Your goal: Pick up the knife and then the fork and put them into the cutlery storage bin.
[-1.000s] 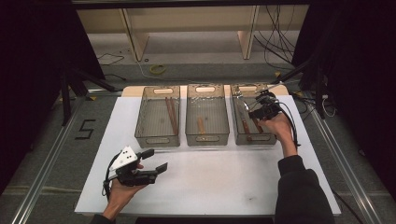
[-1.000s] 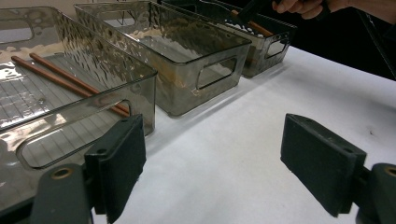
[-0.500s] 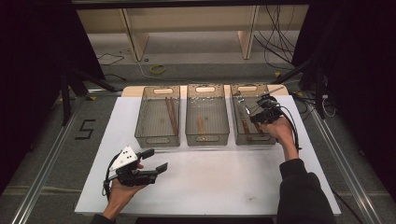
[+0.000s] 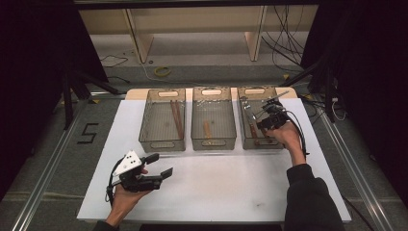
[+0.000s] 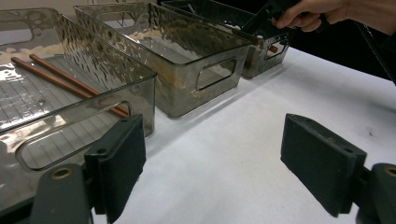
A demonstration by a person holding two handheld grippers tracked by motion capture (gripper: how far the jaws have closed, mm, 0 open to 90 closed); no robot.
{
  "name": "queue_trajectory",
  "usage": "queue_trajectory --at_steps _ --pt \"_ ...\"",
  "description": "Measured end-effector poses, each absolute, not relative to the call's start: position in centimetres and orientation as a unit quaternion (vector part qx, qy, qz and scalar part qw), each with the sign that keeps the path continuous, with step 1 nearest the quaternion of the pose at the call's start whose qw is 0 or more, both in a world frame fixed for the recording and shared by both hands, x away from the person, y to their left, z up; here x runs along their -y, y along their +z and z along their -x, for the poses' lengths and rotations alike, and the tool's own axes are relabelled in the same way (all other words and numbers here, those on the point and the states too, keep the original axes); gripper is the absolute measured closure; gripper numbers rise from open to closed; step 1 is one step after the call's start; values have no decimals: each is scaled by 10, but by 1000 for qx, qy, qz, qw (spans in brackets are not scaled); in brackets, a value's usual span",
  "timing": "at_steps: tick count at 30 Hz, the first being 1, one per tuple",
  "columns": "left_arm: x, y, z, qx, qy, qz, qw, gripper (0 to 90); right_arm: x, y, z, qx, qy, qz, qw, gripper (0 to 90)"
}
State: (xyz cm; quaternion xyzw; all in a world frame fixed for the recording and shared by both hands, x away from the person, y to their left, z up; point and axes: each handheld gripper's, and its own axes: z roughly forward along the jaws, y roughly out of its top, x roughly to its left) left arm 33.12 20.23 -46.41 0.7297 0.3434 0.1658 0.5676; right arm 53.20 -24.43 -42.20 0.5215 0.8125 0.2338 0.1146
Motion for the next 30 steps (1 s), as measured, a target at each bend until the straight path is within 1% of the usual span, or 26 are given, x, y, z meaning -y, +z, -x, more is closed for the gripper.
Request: queue_trajectory --at_steps 3,4,7,10,14,18,30 --pt "-203 -464 -331 -344 166 -729 568 213 245 -422 -533 -808 233 -529 117 756" --pt "-203 -464 -331 -344 166 -729 568 213 245 -422 -533 -805 238 -530 116 716" --pt "-203 -464 -331 -344 165 -729 568 212 245 -418 -532 -806 241 -528 112 661" --pt "-203 -464 -331 -343 165 -729 568 212 245 -414 -529 -806 246 -526 117 658" --pt "-203 -464 -331 -344 165 -729 568 212 245 -410 -526 -807 258 -519 118 598" --pt "-203 -464 -331 -343 163 -730 568 212 241 -405 -519 -809 279 -503 118 559" --pt "-202 -464 -331 -342 163 -731 567 212 230 -394 -501 -815 317 -471 118 505"
